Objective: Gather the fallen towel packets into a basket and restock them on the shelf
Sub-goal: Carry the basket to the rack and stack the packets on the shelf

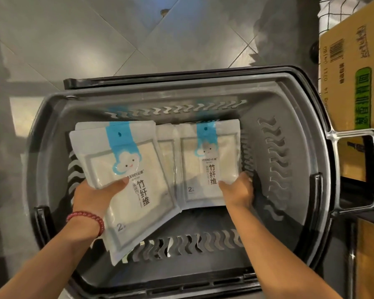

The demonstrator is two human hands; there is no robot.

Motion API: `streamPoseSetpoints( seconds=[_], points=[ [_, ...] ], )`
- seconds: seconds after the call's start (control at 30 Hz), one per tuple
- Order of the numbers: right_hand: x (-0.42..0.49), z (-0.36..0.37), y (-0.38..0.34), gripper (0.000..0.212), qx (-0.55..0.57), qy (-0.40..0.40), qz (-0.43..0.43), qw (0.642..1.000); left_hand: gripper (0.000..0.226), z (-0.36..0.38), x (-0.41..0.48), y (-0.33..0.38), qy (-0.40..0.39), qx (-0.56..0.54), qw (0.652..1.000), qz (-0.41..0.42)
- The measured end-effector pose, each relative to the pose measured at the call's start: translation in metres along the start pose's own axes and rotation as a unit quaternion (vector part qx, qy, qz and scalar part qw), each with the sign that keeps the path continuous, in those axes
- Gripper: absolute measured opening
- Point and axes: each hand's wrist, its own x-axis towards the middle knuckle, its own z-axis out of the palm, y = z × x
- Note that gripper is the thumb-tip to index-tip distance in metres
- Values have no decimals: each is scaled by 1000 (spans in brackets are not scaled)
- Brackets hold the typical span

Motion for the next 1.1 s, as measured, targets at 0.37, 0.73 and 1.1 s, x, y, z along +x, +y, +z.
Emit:
streamPoseSetpoints(
  seconds=[0.37, 0.73, 1.1],
  points=[
    [-98, -76, 2, 26, 187, 6, -106, 977, 26, -20, -61, 52, -45, -14, 998, 39],
    [-292, -253, 24, 10, 383, 118, -119, 908, 27, -114, -253, 186, -171, -14, 967, 190],
    [-462, -436, 158, 14, 470, 312, -110, 818, 23, -90, -477, 301, -375, 49, 851, 365]
  ],
)
